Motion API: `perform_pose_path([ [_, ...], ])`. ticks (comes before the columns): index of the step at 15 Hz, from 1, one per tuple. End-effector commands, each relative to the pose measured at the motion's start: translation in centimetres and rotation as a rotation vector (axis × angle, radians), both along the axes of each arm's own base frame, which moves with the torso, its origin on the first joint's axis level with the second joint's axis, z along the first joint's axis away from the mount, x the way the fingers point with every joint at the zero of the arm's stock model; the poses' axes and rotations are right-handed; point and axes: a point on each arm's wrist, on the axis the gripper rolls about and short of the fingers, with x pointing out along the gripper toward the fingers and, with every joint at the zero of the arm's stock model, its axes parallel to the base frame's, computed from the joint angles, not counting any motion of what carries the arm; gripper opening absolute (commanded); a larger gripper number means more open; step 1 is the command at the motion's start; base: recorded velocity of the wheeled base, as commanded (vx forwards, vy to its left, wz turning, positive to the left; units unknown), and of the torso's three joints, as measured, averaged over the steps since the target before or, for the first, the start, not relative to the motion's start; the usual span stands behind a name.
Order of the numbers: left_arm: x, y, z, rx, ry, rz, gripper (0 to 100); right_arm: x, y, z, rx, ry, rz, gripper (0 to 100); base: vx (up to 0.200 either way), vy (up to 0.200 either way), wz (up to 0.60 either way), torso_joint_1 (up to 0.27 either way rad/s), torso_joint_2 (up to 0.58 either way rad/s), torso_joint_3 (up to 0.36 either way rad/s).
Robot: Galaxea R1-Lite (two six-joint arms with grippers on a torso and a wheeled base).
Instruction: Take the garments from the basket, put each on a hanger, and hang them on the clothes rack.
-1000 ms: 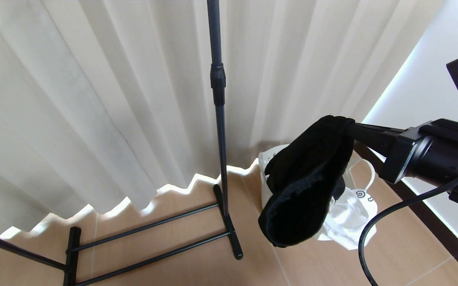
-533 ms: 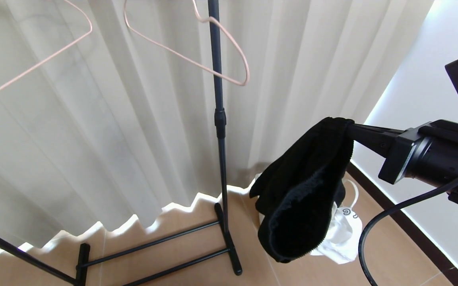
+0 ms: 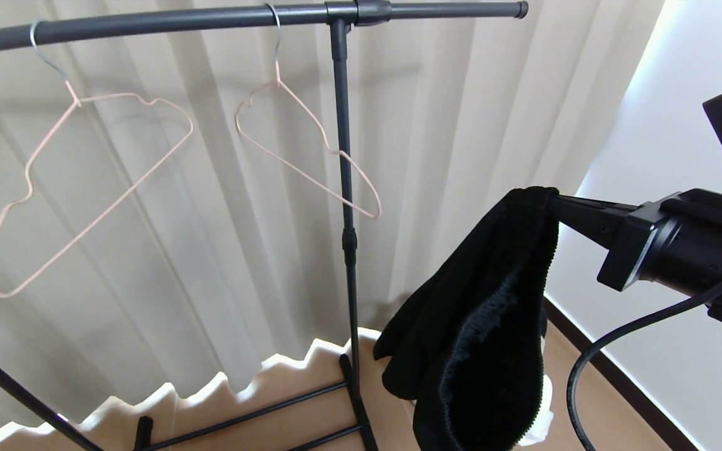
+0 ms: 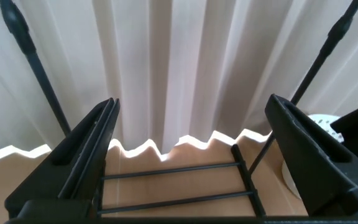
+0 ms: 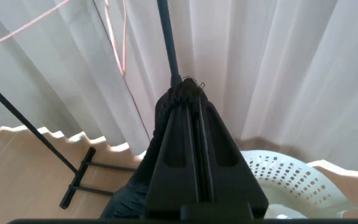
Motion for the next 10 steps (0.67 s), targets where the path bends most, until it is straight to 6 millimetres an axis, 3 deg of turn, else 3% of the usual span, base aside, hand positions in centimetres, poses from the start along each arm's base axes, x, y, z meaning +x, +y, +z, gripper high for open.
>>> perform_pose_path([
  [1,0.01,0.0,0.0,0.0,0.001,0.001,100,0.05,0.05,-0.07,-0.002,0.003,0.001,0,0.0,0.0,0.0,0.198,-0.51,-0.105],
  [4,0.01,0.0,0.01,0.0,0.0,0.002,100,0.04,0.04,-0.21,-0.004,0.006,0.001,0,0.0,0.0,0.0,0.214,-0.54,-0.183],
  [10,0.02,0.0,-0.03,0.0,0.001,0.002,100,0.48,-0.21,-0.45,-0.012,0.014,-0.022,0,0.0,0.0,0.0,0.246,-0.58,-0.317],
])
